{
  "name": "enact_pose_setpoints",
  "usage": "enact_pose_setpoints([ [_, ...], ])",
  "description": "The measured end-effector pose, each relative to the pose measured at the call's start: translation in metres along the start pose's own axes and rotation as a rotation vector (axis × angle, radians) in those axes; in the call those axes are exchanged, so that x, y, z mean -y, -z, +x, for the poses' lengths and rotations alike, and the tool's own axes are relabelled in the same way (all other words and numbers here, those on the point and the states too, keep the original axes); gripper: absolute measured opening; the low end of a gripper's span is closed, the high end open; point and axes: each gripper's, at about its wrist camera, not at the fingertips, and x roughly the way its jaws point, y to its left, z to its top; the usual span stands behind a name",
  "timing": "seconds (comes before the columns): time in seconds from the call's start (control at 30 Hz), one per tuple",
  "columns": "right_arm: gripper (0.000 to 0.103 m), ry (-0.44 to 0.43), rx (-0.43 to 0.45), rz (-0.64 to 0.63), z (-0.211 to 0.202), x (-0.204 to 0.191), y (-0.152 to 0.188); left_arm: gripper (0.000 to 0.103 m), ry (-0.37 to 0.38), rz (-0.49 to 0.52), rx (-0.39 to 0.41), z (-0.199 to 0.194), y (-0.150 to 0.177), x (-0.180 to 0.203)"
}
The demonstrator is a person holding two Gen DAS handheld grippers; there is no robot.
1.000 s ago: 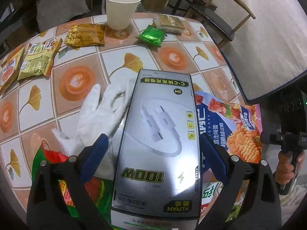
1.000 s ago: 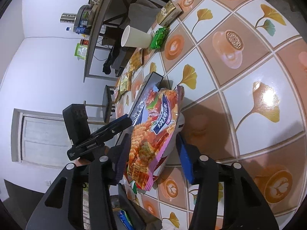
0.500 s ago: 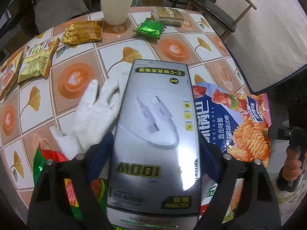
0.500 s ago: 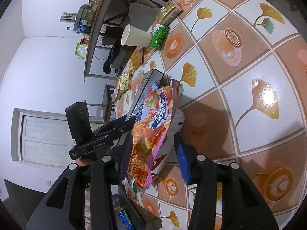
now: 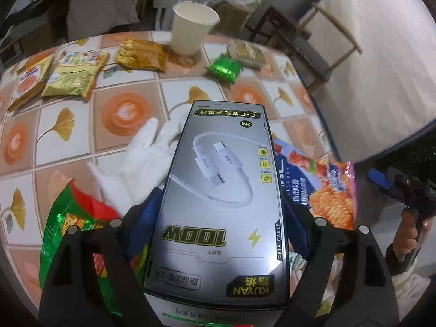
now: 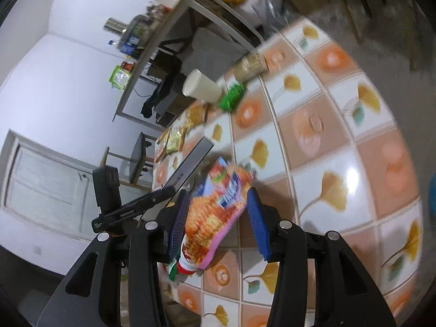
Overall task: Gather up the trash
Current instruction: 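Grasp the white glove with the right tool while the left tool holds the cable box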
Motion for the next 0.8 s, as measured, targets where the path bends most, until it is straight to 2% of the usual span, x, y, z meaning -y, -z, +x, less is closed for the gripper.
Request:
enact_pose_setpoints([
  [0.1, 0.044, 0.007, -0.003, -0.069, -0.002, -0.021, -0.014, 0.078, 0.015, -0.061, 0.059, -0.018, 0.007, -0.013],
  [0.2, 0.044, 0.004, -0.052, -0.144, 0.011, -0.05, -0.025, 0.078, 0.036, -0.126, 0.13, -0.04, 0.018, -0.028],
  [0.37, 0.044, 0.005, -0.215, -0.276, 0.066, -0.1, -0.031, 0.078, 0.019, -0.228, 0.234, -0.073, 0.04, -0.056],
  [0.5, 0.044, 0.051, -0.361, -0.33, 0.124, -0.127, -0.035, 0.078, -0.009, -0.292, 0.285, -0.089, 0.055, -0.076],
  [0.53, 0.044, 0.089, -0.413, -0.349, 0.147, -0.135, -0.037, 0.078, -0.015, -0.301, 0.289, -0.09, 0.057, -0.079],
  [0.63, 0.044, 0.088, -0.543, -0.281, 0.195, -0.137, -0.042, 0.078, -0.03, -0.332, 0.313, -0.098, 0.064, -0.09],
  [0.8, 0.044, 0.148, -0.672, -0.149, 0.265, -0.134, -0.041, 0.078, -0.039, -0.371, 0.348, -0.109, 0.072, -0.103],
])
